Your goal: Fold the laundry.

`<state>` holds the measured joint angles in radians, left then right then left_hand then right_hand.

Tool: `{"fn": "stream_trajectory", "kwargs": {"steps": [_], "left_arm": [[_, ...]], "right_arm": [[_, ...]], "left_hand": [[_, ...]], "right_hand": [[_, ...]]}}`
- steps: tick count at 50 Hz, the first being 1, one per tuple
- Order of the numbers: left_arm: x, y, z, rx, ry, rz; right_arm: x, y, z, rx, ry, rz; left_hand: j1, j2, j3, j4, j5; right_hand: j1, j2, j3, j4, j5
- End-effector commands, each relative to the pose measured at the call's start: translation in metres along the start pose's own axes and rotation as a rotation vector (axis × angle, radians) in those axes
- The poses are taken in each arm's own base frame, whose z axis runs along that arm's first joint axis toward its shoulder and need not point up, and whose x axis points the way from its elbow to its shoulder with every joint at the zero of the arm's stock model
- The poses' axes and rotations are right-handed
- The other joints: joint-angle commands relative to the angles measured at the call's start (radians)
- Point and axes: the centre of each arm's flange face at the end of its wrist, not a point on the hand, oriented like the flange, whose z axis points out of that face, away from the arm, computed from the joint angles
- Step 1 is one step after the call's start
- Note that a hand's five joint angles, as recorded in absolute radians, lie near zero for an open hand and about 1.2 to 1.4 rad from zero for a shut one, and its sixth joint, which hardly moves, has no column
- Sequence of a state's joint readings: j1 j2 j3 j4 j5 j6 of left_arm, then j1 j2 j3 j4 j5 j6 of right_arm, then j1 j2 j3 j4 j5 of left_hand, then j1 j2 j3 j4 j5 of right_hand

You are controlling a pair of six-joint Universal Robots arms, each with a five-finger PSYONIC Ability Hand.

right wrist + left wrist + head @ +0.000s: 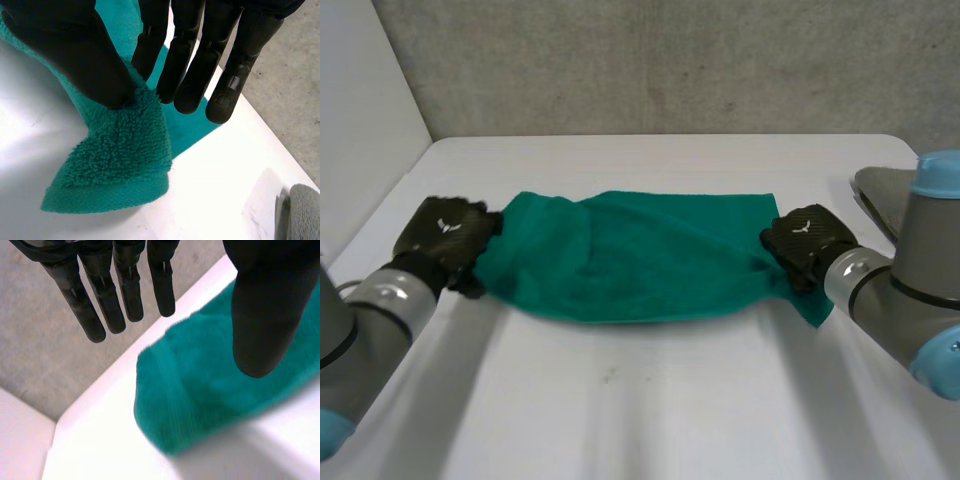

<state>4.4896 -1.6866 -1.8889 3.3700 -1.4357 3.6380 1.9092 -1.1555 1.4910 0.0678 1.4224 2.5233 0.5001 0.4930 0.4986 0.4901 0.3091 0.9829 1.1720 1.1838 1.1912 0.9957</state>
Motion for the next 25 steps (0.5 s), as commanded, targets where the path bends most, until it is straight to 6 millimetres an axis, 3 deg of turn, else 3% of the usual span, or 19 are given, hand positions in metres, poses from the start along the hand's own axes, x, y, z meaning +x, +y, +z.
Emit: {"fn": "stream_trajectory", "kwargs": {"steps": [1, 12, 25], "left_arm": [[-0.01, 0.035, 0.007, -0.071, 0.06, -0.044], [-0.021, 0.06, 0.057, -0.052, 0.186, -0.084], [-0.018, 0.084, 0.094, -0.074, 0.212, -0.095]], "right_arm": [[0.014, 0.003, -0.001, 0.009, 0.004, 0.025], [0.044, 0.016, 0.006, -0.019, 0.07, 0.044], [0.038, 0.02, 0.007, -0.03, 0.055, 0.042]], "left_hand": [[-0.254, -0.247, -0.253, -0.244, -0.238], [-0.155, -0.148, -0.153, -0.145, -0.138], [-0.063, -0.056, -0.062, -0.053, -0.047]], "right_hand": [[0.413, 0.224, 0.213, 0.205, 0.226], [0.413, 0.224, 0.213, 0.205, 0.226], [0.413, 0.224, 0.213, 0.205, 0.226]]}}
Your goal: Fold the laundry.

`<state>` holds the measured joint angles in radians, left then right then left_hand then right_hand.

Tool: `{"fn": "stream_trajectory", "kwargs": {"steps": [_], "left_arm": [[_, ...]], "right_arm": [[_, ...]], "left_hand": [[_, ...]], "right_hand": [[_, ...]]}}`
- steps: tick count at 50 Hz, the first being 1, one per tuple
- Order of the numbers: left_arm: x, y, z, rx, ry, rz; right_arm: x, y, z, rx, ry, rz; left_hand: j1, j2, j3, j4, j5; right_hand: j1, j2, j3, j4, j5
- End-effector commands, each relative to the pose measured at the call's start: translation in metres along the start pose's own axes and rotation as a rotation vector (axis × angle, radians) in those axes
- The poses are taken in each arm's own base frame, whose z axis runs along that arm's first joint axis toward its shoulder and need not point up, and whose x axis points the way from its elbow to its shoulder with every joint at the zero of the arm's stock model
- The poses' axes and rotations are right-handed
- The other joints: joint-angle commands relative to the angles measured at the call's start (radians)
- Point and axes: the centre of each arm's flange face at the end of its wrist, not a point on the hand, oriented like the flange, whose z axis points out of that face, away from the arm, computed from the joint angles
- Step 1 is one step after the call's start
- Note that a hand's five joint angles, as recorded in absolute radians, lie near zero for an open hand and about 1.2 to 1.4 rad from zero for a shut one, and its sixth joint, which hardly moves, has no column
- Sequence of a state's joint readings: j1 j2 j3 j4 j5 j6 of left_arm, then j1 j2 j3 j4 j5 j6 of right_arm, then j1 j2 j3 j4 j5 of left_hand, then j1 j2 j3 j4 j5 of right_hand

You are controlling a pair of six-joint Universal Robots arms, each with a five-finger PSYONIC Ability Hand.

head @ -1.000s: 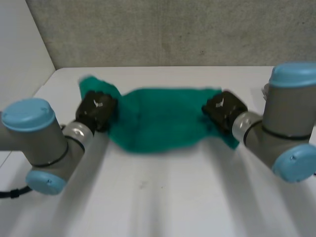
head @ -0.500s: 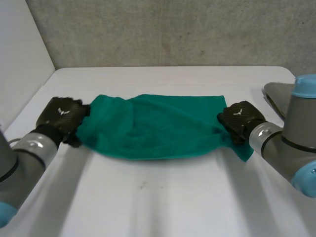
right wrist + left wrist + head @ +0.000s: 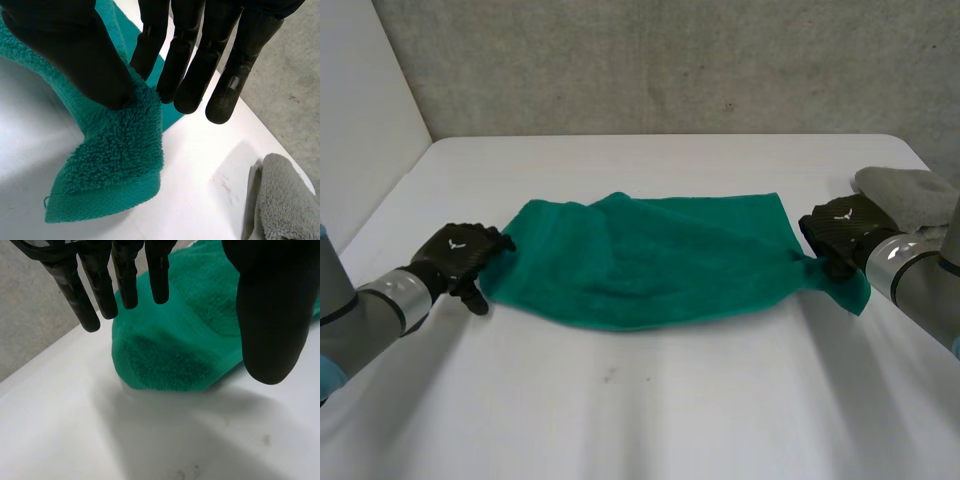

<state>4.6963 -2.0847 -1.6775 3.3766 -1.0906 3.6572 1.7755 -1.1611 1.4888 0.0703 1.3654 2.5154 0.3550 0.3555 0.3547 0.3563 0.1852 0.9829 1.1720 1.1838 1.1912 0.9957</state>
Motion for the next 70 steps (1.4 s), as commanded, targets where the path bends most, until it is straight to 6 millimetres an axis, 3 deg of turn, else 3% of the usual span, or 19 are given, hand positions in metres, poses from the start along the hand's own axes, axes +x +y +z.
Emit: {"fn": "stream_trajectory", "kwargs": {"steps": [1, 23, 27, 32, 35, 42, 45, 53, 54, 58, 61, 66, 68, 70], "left_arm": [[0.0, 0.008, 0.017, -0.011, 0.011, -0.001], [-0.005, 0.015, 0.04, 0.0, 0.01, 0.007], [-0.007, 0.013, 0.041, 0.006, 0.004, 0.012], [-0.011, 0.01, 0.041, 0.002, -0.025, 0.016], [-0.012, 0.009, 0.04, -0.004, -0.045, 0.017], [-0.021, -0.028, 0.012, 0.033, -0.118, 0.046], [-0.018, -0.051, -0.013, 0.06, -0.13, 0.063], [-0.014, -0.123, -0.092, 0.181, -0.197, 0.119], [-0.014, -0.138, -0.109, 0.213, -0.217, 0.133], [-0.014, -0.168, -0.143, 0.295, -0.269, 0.167], [-0.01, -0.179, -0.158, 0.327, -0.283, 0.18], [-0.005, -0.169, -0.155, 0.277, -0.249, 0.156], [-0.003, -0.161, -0.146, 0.238, -0.223, 0.139], [0.003, -0.147, -0.124, 0.175, -0.159, 0.112]], "right_arm": [[-0.004, 0.002, 0.0, -0.005, -0.008, 0.0], [-0.008, 0.006, -0.002, -0.019, -0.018, 0.003], [-0.008, 0.006, -0.002, -0.019, -0.018, 0.003], [-0.008, 0.007, -0.003, -0.021, -0.02, 0.005], [-0.008, 0.007, -0.003, -0.02, -0.021, 0.003], [-0.005, 0.004, -0.005, -0.02, -0.013, 0.002], [0.001, -0.005, -0.01, -0.006, 0.002, -0.016], [0.031, -0.065, -0.071, 0.05, 0.059, -0.211], [0.038, -0.079, -0.083, 0.075, 0.086, -0.234], [0.053, -0.111, -0.112, 0.145, 0.153, -0.263], [0.056, -0.119, -0.124, 0.146, 0.148, -0.266], [0.047, -0.106, -0.121, 0.055, 0.057, -0.248], [0.041, -0.094, -0.108, -0.001, 0.005, -0.239], [0.031, -0.071, -0.08, -0.104, -0.078, -0.24]], "left_hand": [[0.085, 0.084, 0.085, 0.083, 0.08], [0.472, 0.471, 0.472, 0.471, 0.467], [0.654, 0.653, 0.654, 0.652, 0.649], [1.04, 1.04, 1.04, 1.039, 1.035], [1.041, 1.041, 1.042, 1.04, 1.037], [1.041, 1.041, 1.042, 1.04, 1.037], [1.041, 1.041, 1.042, 1.04, 1.037], [1.041, 1.041, 1.042, 1.04, 1.037], [1.041, 1.041, 1.042, 1.04, 1.037], [1.041, 1.041, 1.042, 1.04, 1.037], [1.041, 1.041, 1.042, 1.04, 1.037], [1.041, 1.041, 1.042, 1.04, 1.037], [1.041, 1.041, 1.042, 1.04, 1.037], [1.041, 1.041, 1.042, 1.04, 1.037]], "right_hand": [[0.413, 0.224, 0.213, 0.205, 0.226], [0.413, 0.224, 0.213, 0.205, 0.226], [0.413, 0.224, 0.213, 0.205, 0.226], [0.413, 0.224, 0.213, 0.205, 0.226], [0.413, 0.224, 0.213, 0.205, 0.226], [0.413, 0.224, 0.213, 0.205, 0.226], [0.413, 0.224, 0.213, 0.205, 0.226], [0.413, 0.224, 0.213, 0.205, 0.226], [0.413, 0.224, 0.213, 0.205, 0.226], [0.413, 0.224, 0.213, 0.205, 0.226], [0.413, 0.224, 0.213, 0.205, 0.226], [0.413, 0.224, 0.213, 0.205, 0.226], [0.413, 0.224, 0.213, 0.205, 0.226], [0.413, 0.224, 0.213, 0.205, 0.226]]}}
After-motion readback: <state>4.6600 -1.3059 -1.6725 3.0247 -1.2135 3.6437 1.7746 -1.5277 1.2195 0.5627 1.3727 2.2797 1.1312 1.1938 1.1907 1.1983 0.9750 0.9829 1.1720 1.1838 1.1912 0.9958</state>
